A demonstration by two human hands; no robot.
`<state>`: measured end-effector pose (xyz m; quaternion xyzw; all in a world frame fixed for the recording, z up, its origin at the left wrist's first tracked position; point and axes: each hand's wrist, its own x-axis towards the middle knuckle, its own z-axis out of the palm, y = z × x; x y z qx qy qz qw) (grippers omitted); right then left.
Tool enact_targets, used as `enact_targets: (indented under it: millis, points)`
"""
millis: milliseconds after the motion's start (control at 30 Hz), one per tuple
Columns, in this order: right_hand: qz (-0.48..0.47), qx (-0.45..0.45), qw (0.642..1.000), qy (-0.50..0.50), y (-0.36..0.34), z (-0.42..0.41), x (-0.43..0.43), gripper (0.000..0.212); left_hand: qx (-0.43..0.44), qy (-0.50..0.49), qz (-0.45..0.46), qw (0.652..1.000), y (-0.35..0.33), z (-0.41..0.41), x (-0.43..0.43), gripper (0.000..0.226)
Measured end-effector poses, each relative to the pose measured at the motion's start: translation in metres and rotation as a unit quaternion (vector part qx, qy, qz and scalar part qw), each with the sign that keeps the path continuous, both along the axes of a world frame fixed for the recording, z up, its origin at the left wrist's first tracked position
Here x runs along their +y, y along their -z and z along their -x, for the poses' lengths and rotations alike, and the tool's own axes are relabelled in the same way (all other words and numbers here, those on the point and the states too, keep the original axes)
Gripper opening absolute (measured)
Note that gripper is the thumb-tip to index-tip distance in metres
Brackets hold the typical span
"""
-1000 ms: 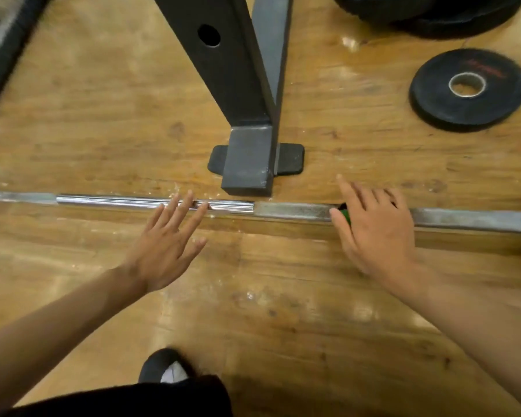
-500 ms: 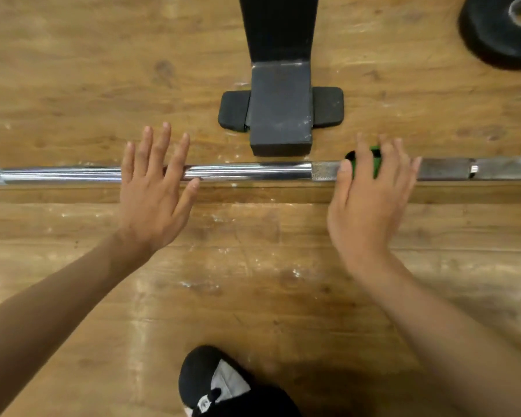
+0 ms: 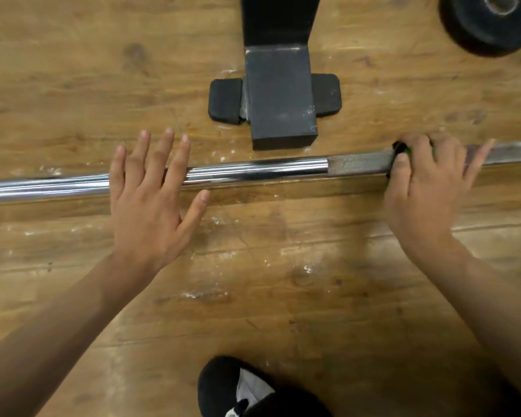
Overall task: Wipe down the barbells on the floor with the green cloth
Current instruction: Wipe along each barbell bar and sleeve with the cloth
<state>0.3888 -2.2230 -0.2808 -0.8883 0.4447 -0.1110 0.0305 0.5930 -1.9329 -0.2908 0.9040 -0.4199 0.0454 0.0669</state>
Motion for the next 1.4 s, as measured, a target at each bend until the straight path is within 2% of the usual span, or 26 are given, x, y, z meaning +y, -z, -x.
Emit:
enact_targets:
  millis: [67,100,233,333,400,533,633,700,767,867,967,1033,1133,1233,1300,1400]
  points:
    - [-0.016,-0.024,0.997,0.069,-0.002,-0.029,0.023,0.036,0.005,-0.010,-0.002,1.000,-0.001,0.003,-0.003,0.075]
    - [-0.022,-0.029,0.997,0.062,-0.001,-0.044,0.044,0.036,0.006,-0.018,-0.003,1.000,-0.001,0.004,-0.003,0.076]
    - [-0.063,-0.055,0.984,-0.158,-0.001,-0.074,0.107,0.037,0.003,-0.028,-0.019,0.999,-0.003,0.011,-0.003,0.076]
    - [-0.049,-0.023,0.963,-0.265,-0.005,-0.049,0.074,0.037,0.019,-0.029,-0.042,0.999,-0.008,0.016,-0.002,0.081]
    - [-0.026,-0.023,0.970,-0.239,-0.003,-0.020,0.034,0.037,0.028,-0.037,-0.050,0.998,-0.011,0.022,0.000,0.085]
    - [0.008,-0.033,0.996,-0.088,0.009,0.045,-0.032,0.037,0.038,-0.056,-0.073,0.995,-0.014,0.032,-0.004,0.088]
    - [-0.015,-0.085,0.995,0.044,0.011,0.036,-0.024,0.031,0.046,-0.007,-0.085,0.995,-0.017,0.044,-0.017,0.085]
    - [-0.040,-0.088,0.991,0.088,0.002,0.010,0.009,0.031,0.048,0.044,-0.083,0.994,-0.020,0.051,-0.030,0.081]
    - [-0.066,-0.064,0.996,0.020,-0.008,-0.015,0.053,0.034,0.038,0.066,-0.080,0.994,-0.024,0.056,-0.040,0.077]
    - [-0.116,-0.037,0.981,-0.149,-0.015,-0.029,0.098,0.038,0.043,0.075,-0.083,0.993,-0.024,0.064,-0.045,0.077]
    - [-0.109,0.004,0.963,-0.245,-0.015,-0.010,0.071,0.039,0.061,0.057,-0.101,0.991,-0.020,0.073,-0.038,0.083]
    - [-0.088,0.040,0.974,-0.204,-0.016,0.018,0.036,0.042,0.061,0.039,-0.093,0.993,-0.018,0.081,-0.035,0.083]
    - [-0.081,0.060,0.993,-0.066,-0.022,0.053,-0.001,0.044,0.070,0.008,-0.085,0.994,-0.020,0.096,-0.038,0.085]
    - [-0.102,0.053,0.993,0.038,-0.025,0.042,0.024,0.040,0.078,0.005,-0.097,0.992,-0.020,0.109,-0.034,0.085]
    - [-0.102,0.048,0.994,-0.011,-0.026,0.018,0.070,0.040,0.080,0.018,-0.110,0.991,-0.019,0.113,-0.024,0.084]
    - [-0.146,0.034,0.971,-0.188,-0.026,-0.005,0.135,0.039,0.079,0.055,-0.121,0.988,-0.019,0.118,-0.009,0.081]
